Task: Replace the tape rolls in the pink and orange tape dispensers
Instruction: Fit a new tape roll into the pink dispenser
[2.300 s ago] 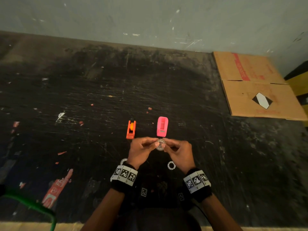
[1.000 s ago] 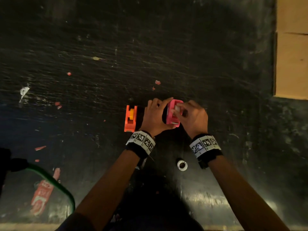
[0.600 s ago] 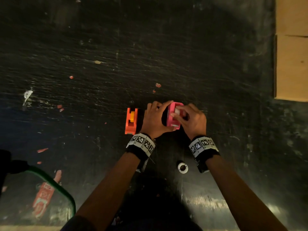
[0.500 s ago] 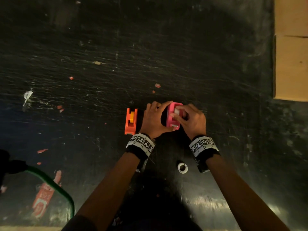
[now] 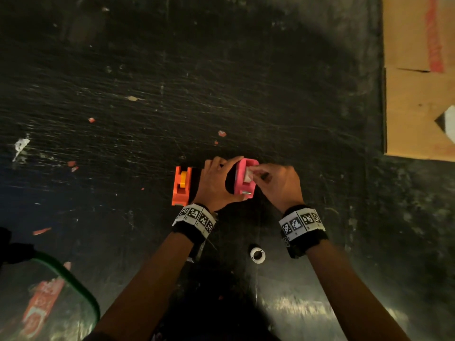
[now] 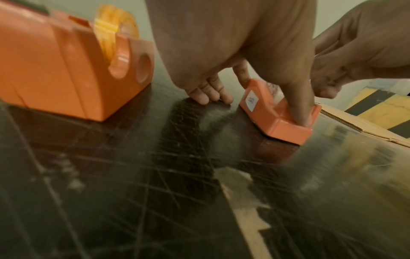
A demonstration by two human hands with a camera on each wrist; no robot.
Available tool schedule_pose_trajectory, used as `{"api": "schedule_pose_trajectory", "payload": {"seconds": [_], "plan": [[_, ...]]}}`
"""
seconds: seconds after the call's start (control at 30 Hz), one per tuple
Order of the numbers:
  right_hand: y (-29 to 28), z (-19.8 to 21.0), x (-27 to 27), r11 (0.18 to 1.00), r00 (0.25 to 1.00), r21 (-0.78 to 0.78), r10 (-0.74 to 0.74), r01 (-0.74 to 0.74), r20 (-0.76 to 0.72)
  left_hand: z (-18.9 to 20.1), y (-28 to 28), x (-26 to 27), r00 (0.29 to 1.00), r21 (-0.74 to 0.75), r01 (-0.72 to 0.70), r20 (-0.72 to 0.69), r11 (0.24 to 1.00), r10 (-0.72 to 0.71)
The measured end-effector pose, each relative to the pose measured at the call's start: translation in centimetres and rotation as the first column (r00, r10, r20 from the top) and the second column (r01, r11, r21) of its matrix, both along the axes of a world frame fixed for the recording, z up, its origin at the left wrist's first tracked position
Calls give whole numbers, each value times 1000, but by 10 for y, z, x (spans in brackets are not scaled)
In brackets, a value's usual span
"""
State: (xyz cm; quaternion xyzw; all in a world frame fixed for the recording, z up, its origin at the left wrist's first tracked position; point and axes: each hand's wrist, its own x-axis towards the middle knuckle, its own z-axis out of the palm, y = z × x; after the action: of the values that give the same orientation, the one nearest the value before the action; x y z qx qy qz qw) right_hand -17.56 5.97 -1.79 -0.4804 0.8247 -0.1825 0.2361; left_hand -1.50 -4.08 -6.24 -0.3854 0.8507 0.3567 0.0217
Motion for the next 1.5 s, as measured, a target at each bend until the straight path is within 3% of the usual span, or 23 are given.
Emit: {"api": "schedule_pose_trajectory", "payload": {"seconds": [0.27,0.8,1.27,1.5], "plan": [[-5,8,5,998,993,25,54,-52,-107,0,-1,0,1000,13,3,10,1000,-4],[32,10,37,986,986,65,158,-154,-51,2,0,0,1000,0,27,16,1000,-27],[23,12,50,970,978,242,66,-16,-200,0,-4,2,998,22,58,31,998,-59],[18,9,57,978,975,208,18,28,-219,2,-4,1,998,14,65,24,998,-65]]}}
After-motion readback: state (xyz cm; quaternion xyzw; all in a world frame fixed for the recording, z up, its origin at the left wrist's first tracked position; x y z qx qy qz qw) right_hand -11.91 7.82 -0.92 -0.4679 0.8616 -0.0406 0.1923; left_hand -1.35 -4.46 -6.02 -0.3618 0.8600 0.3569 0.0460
